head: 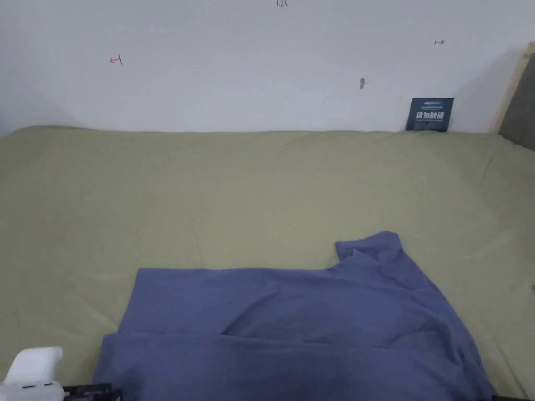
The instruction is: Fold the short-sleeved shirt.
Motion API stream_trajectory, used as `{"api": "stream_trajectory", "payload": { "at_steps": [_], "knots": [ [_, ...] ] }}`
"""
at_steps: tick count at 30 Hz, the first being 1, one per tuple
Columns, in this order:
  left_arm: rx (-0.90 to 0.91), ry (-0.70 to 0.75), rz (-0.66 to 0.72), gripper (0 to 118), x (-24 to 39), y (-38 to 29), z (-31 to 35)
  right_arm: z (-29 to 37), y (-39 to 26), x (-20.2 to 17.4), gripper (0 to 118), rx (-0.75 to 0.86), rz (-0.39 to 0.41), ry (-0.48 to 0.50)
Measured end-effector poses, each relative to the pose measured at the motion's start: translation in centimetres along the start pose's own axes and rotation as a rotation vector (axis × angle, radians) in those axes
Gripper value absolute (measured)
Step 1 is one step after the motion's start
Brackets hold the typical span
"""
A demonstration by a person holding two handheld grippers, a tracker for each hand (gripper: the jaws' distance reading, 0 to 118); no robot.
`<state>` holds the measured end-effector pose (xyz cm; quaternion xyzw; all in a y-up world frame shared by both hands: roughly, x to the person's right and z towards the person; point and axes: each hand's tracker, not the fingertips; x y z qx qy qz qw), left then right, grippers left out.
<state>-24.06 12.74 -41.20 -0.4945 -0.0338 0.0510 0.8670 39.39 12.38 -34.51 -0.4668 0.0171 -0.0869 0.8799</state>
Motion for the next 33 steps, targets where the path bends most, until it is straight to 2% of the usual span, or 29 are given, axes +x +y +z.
{"api": "stream_trajectory", "payload": {
  "at_steps": [4, 5, 6, 7, 8, 9, 10, 14, 15, 16, 18, 24, 25, 27, 28, 29, 30, 31, 32, 33],
  "knots": [
    [0.072, 0.013, 0.0, 114, 0.9, 2.1, 0.6, 0.6, 2.9, -0.7, 101, 0.059, 0.014, 0.005],
    [0.094, 0.006, 0.008, 108, 1.1, 3.0, 0.5, 0.5, 3.7, -0.9, 101, 0.077, 0.009, -0.005],
    [0.116, 0.022, 0.016, 86, 1.5, 4.1, 0.3, 0.5, 4.5, -1.1, 98, 0.137, -0.002, -0.028],
    [0.149, 0.039, 0.017, 57, 1.8, 5.3, 0.0, 0.2, 5.7, -1.1, 89, 0.173, -0.004, -0.024],
    [0.162, 0.048, 0.012, 21, 2.0, 6.4, -0.5, -0.1, 6.9, -1.2, 62, 0.177, 0.0, -0.032],
    [0.159, 0.046, 0.012, 0, 2.3, 7.9, -1.6, -0.8, 8.2, -1.2, 9, 0.192, 0.0, -0.052],
    [0.164, 0.047, 0.017, 0, 2.5, 9.3, -2.7, -1.6, 9.1, -1.8, 2, 0.218, 0.009, -0.076],
    [0.132, 0.046, 0.025, 0, 3.4, 14.6, -7.5, -5.2, 12.7, -0.9, 2, 0.189, -0.011, -0.057],
    [0.134, 0.06, 0.022, 14, 3.5, 15.8, -8.9, -6.2, 13.3, -0.8, 2, 0.18, -0.003, -0.065],
    [0.119, 0.068, 0.017, 42, 3.7, 16.7, -10.4, -7.1, 13.8, -0.7, 2, 0.165, 0.018, -0.073],
    [0.028, 0.054, 0.007, 118, 3.5, 18.6, -13.2, -8.5, 14.6, -0.7, 2, 0.146, 0.034, -0.08],
    [-0.009, 0.169, -0.046, 116, 4.4, 20.7, -19.2, -12.4, 15.9, 0.1, 2, 0.099, 0.07, -0.068],
    [-0.012, 0.167, -0.052, 112, 4.6, 20.7, -19.9, -13.0, 16.0, 0.2, 2, 0.095, 0.075, -0.069],
    [-0.021, 0.182, -0.055, 88, 5.0, 20.6, -20.9, -13.7, 16.6, 0.1, 2, 0.083, 0.087, -0.075],
    [-0.038, 0.189, -0.057, 82, 4.9, 20.8, -20.5, -14.1, 16.8, 0.3, 2, 0.077, 0.091, -0.079],
    [-0.041, 0.129, -0.041, 82, 5.0, 20.7, -20.1, -14.4, 17.1, 0.5, 2, 0.075, 0.092, -0.082],
    [-0.01, 0.173, -0.046, 79, 5.4, 20.5, -19.4, -14.5, 17.7, 0.3, 2, 0.073, 0.093, -0.081],
    [0.005, 0.148, -0.069, 65, 5.8, 20.5, -18.9, -14.8, 18.2, 0.4, 2, 0.073, 0.095, -0.081],
    [0.006, 0.151, -0.076, 41, 5.5, 20.6, -18.4, -15.2, 18.7, 0.4, 2, 0.07, 0.103, -0.08],
    [0.009, 0.119, -0.076, 2, 5.5, 20.6, -18.3, -15.5, 19.3, 0.4, 2, 0.065, 0.111, -0.075]
  ]
}}
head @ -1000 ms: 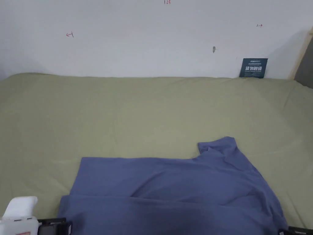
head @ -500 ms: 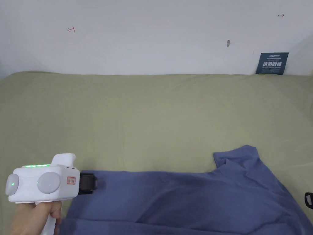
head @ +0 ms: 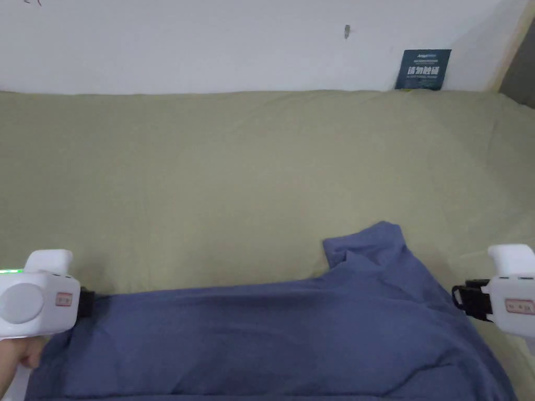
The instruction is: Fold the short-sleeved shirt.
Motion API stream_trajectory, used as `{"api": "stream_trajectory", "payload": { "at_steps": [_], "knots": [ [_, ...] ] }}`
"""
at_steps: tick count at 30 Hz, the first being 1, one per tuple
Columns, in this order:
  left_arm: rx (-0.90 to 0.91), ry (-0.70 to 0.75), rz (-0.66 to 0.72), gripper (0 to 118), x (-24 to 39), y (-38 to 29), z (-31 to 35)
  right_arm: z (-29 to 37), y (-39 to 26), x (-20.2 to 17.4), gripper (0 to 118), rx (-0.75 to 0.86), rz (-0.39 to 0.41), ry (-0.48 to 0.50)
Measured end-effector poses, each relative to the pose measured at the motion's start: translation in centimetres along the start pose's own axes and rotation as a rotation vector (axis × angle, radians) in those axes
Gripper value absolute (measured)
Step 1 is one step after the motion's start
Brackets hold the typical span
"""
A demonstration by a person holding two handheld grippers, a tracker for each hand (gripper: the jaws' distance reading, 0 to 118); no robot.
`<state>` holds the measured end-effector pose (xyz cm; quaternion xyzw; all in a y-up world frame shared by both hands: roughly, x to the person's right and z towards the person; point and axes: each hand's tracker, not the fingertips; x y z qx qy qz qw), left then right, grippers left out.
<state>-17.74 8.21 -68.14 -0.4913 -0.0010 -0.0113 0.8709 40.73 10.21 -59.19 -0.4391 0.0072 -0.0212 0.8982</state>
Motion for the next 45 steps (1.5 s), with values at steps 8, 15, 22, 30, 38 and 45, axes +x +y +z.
{"api": "stream_trajectory", "payload": {
  "at_steps": [8, 15, 22, 30, 38, 45],
  "knots": [
    [-0.024, -0.019, 0.023, 0, -0.4, 0.2, -0.5, -5.9, 4.2, 0.6, 113, -0.153, -0.026, 0.027],
    [-0.021, -0.017, 0.018, 0, -0.4, 0.2, -0.3, -6.3, 4.0, 1.3, 41, -0.182, 0.023, -0.021],
    [0.016, -0.054, 0.024, 0, -1.6, -0.8, 4.1, 0.7, 4.5, 1.1, 4, -0.048, 0.004, 0.048],
    [0.136, -0.149, 0.074, 0, -4.5, -4.8, 13.9, 12.3, 1.0, 0.1, 4, 0.085, 0.0, 0.128],
    [0.238, -0.172, 0.02, 0, -5.7, -14.3, 20.0, 19.3, -9.1, -0.8, 4, 0.133, 0.007, 0.132],
    [0.217, -0.164, -0.003, 0, -6.0, -22.1, 19.4, 19.2, -17.0, -1.1, 4, 0.076, 0.017, 0.127]
  ]
}}
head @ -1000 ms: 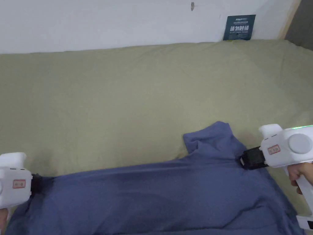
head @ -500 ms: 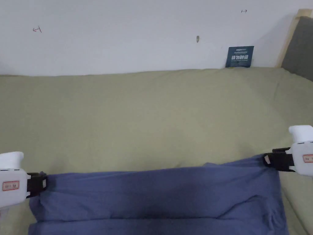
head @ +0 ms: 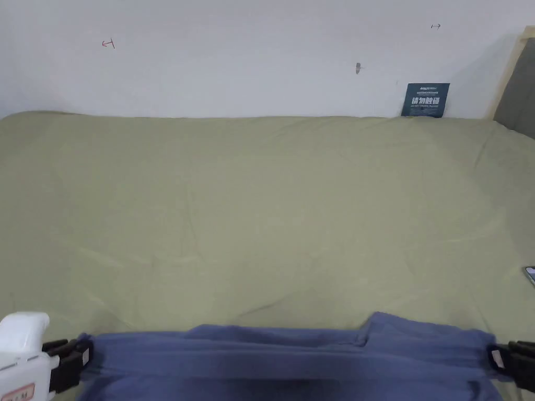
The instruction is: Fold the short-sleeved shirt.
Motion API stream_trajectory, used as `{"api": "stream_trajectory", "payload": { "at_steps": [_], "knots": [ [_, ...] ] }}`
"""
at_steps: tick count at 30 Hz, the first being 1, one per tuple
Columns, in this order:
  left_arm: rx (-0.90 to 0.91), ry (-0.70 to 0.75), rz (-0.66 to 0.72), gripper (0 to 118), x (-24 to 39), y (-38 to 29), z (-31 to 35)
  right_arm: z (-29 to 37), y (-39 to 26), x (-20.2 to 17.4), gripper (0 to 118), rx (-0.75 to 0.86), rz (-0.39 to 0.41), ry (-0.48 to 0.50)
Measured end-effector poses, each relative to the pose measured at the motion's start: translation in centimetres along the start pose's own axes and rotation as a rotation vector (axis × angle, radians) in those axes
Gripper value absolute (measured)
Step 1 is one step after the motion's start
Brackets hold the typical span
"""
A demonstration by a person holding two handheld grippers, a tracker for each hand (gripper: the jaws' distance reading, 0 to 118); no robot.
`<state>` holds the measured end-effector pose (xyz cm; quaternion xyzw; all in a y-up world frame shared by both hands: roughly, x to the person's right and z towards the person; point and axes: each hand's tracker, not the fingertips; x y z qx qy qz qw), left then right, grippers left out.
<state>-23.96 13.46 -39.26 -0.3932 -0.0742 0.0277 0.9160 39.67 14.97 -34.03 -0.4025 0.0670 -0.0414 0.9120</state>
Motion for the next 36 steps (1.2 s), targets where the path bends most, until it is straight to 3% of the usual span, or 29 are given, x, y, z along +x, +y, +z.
{"api": "stream_trajectory", "payload": {
  "at_steps": [2, 4, 5, 6, 7, 11, 17, 19, 20, 21, 22, 23, 28, 36],
  "knots": [
    [-0.001, 0.005, -0.003, 7, -0.4, -1.5, -0.5, -0.6, -1.4, 0.0, 4, -0.009, 0.0, -0.004],
    [-0.007, 0.009, -0.001, 37, -0.8, -2.5, -1.1, -1.5, -2.2, 0.1, 13, -0.031, -0.005, -0.022],
    [-0.018, 0.014, 0.001, 72, -1.1, -2.8, -1.3, -1.9, -2.4, 0.2, 38, -0.071, -0.026, -0.013],
    [-0.041, 0.021, 0.01, 113, -1.6, -3.1, -2.0, -2.2, -2.7, 0.2, 85, -0.08, -0.028, -0.043],
    [-0.069, 0.038, 0.012, 118, -1.7, -3.1, -2.4, -2.5, -2.9, 0.3, 103, -0.089, -0.035, -0.083],
    [-0.018, 0.068, 0.006, 117, 1.3, 0.0, 0.6, -0.6, -0.7, -1.0, 105, 0.024, -0.094, -0.066],
    [0.323, 0.087, -0.022, 115, 9.7, 6.1, 6.5, 4.5, 4.9, -9.3, 103, 0.469, 0.016, -0.143],
    [0.507, 0.09, -0.025, 93, 13.3, 6.6, 9.1, 6.0, 5.8, -12.8, 101, 0.61, 0.067, -0.149],
    [0.564, 0.114, -0.01, 72, 14.9, 6.9, 10.0, 6.2, 6.2, -14.2, 93, 0.657, 0.085, -0.146],
    [0.637, 0.147, -0.007, 35, 16.6, 7.0, 10.8, 6.7, 6.5, -15.5, 63, 0.668, 0.109, -0.119],
    [0.675, 0.156, -0.009, 8, 16.0, 6.9, 9.8, 7.1, 6.6, -16.9, 30, 0.683, 0.129, -0.138],
    [0.684, 0.143, -0.012, 0, 16.5, 7.0, 9.9, 7.4, 6.6, -17.9, 3, 0.725, 0.144, -0.15],
    [0.721, 0.153, -0.072, 0, 19.3, 6.4, 10.1, 7.7, 6.4, -21.6, 3, 0.781, 0.154, -0.22],
    [0.7, 0.194, -0.135, 0, 18.8, 7.0, 10.6, 7.1, 6.7, -22.8, 3, 0.831, 0.143, -0.259]
  ]
}}
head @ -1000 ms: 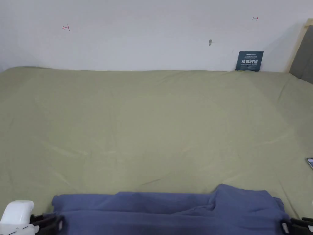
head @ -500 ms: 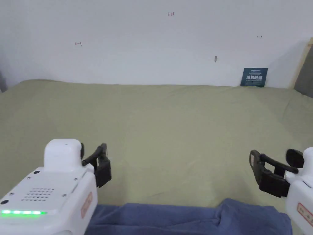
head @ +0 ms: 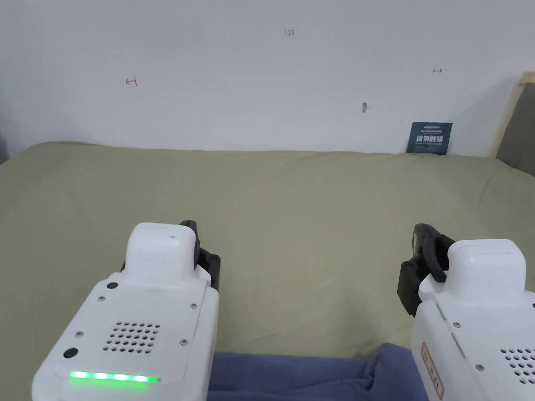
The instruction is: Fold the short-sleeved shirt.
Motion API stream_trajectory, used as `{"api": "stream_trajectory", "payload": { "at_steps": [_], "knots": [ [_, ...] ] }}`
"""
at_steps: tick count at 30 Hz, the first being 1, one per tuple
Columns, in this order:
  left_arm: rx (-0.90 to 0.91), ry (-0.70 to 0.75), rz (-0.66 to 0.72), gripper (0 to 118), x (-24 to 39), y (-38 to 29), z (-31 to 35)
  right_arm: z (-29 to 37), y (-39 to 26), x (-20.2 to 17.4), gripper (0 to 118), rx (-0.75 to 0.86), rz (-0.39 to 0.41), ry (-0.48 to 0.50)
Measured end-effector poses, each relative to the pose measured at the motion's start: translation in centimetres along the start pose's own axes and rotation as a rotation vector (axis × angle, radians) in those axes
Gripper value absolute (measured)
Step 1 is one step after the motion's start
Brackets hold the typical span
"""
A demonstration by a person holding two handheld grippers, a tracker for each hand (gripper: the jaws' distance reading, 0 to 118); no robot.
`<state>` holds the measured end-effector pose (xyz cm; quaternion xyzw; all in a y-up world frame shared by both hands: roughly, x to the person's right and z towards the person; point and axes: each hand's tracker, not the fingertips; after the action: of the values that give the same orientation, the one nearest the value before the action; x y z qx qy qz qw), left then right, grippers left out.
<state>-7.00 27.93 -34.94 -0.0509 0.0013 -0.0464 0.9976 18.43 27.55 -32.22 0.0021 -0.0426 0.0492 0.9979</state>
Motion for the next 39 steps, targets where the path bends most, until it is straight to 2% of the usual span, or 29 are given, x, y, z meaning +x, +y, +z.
{"api": "stream_trajectory", "payload": {
  "at_steps": [1, 3, 6, 10, 12, 14, 16, 17, 20, 21, 22, 23, 24, 31, 34, 39],
  "knots": [
    [-0.023, -0.012, -0.022, 0, -0.5, 0.1, -0.2, -0.1, 0.0, -0.1, 3, 0.003, 0.003, 0.002],
    [-0.082, -0.08, 0.049, 0, -2.9, 0.3, -1.1, -0.1, 0.0, -0.5, 3, 0.01, 0.006, -0.004],
    [-0.303, -0.216, 0.242, 0, -7.9, -0.8, -4.1, -0.2, -0.4, -0.9, 3, 0.002, -0.001, 0.01],
    [-0.657, -0.342, 0.476, 0, -14.8, -6.4, -9.4, -0.4, -1.4, -1.5, 3, -0.026, 0.0, 0.012],
    [-0.852, -0.298, 0.578, 0, -17.2, -9.8, -11.3, -0.4, -1.8, -1.8, 3, -0.039, -0.001, 0.014],
    [-0.909, -0.356, 0.64, 0, -19.7, -12.8, -12.4, -0.6, -2.3, -2.1, 3, -0.043, 0.006, 0.008],
    [-0.977, -0.341, 0.636, 0, -21.5, -15.0, -13.7, -0.7, -2.5, -2.3, 3, -0.051, 0.0, 0.007],
    [-1.016, -0.379, 0.646, 0, -22.4, -16.0, -14.3, -0.8, -2.7, -2.4, 3, -0.055, -0.005, 0.008],
    [-1.049, -0.452, 0.777, 1, -23.7, -18.1, -15.0, -1.2, -3.1, -2.5, 3, -0.078, -0.018, 0.02],
    [-1.051, -0.498, 0.812, 20, -24.2, -18.8, -15.4, -1.5, -3.3, -2.5, 3, -0.098, -0.025, 0.033],
    [-1.04, -0.51, 0.823, 56, -24.5, -19.3, -15.6, -1.8, -3.5, -2.5, 3, -0.116, -0.028, 0.035],
    [-1.034, -0.496, 0.809, 99, -24.1, -19.2, -15.2, -2.0, -3.7, -2.5, 3, -0.121, -0.026, 0.031],
    [-1.036, -0.494, 0.801, 118, -23.8, -19.7, -15.3, -1.9, -3.9, -2.5, 3, -0.124, -0.023, 0.032],
    [-1.085, -0.649, 0.889, 118, -23.4, -22.4, -15.9, -2.1, -4.3, -2.2, 3, -0.148, -0.039, 0.003],
    [-1.095, -0.763, 1.032, 118, -23.2, -23.2, -16.2, -2.2, -4.4, -2.1, 3, -0.154, -0.038, 0.0],
    [-1.093, -0.768, 1.012, 118, -21.3, -23.4, -16.5, -2.0, -4.5, -2.1, 3, -0.166, -0.047, 0.003]
  ]
}}
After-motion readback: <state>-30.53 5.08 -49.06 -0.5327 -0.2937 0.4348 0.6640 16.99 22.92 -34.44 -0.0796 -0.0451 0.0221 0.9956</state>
